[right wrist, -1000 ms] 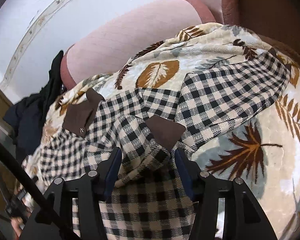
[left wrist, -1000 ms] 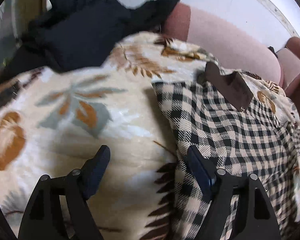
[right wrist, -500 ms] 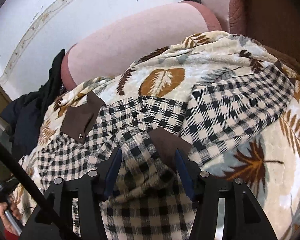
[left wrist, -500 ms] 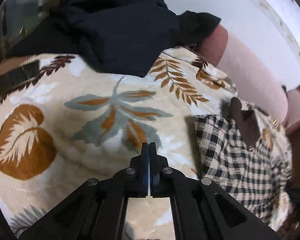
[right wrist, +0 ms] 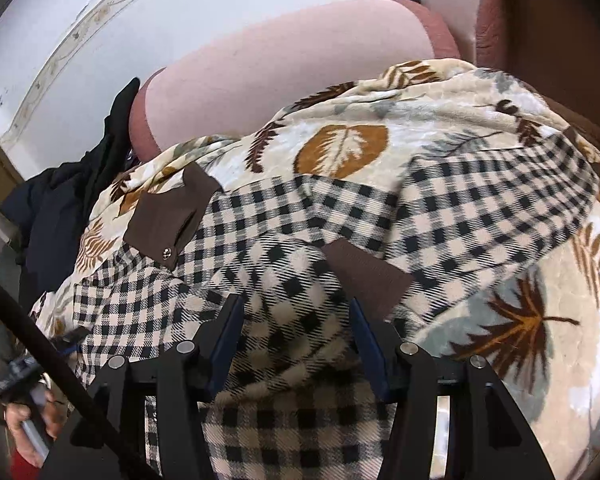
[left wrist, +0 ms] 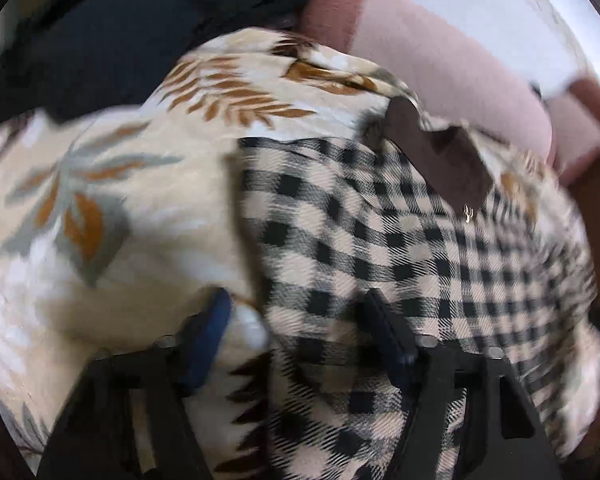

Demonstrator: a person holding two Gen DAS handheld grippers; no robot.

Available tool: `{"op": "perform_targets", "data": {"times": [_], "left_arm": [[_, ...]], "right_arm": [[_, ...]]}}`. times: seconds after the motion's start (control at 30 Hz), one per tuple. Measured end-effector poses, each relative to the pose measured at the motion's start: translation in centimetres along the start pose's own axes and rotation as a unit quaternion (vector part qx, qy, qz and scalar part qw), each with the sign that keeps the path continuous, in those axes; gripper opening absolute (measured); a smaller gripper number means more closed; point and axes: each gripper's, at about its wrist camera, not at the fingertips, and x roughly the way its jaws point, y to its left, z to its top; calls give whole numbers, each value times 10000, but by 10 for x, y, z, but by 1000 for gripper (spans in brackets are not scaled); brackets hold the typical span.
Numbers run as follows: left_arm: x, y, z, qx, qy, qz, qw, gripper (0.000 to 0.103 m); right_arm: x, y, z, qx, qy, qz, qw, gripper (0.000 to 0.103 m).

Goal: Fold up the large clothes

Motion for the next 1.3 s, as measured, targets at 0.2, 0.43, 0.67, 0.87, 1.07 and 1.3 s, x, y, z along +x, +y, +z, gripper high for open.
{"op": "perform_targets", "data": {"times": [0.2, 0.43, 0.67, 0.87, 1.07, 1.3], "left_arm": [[-34, 25, 22, -416, -126, -195, 9989, 10], [-30, 88, 19, -1140, -7, 392, 9927, 0], [-62, 84, 21, -976, -486, 380, 9933, 10], [-56, 22, 5, 15, -501, 305, 9983, 47], [-15, -7, -19, 897, -205, 990, 9908, 63], [-50, -13, -31, 895, -549, 1005, 9894, 67]], "right_arm": [[-12, -19, 0, 104, -29, -169, 9998, 59], [-5, -18, 14, 78, -131, -120, 9998, 59], [39, -20, 19, -31, 279, -519, 9983, 59], [54, -21, 12, -403, 610, -626, 9954, 1], [61, -43, 18, -264, 635, -1404, 9877, 2], [6, -87, 13, 32, 356, -1096, 9933, 21]]}}
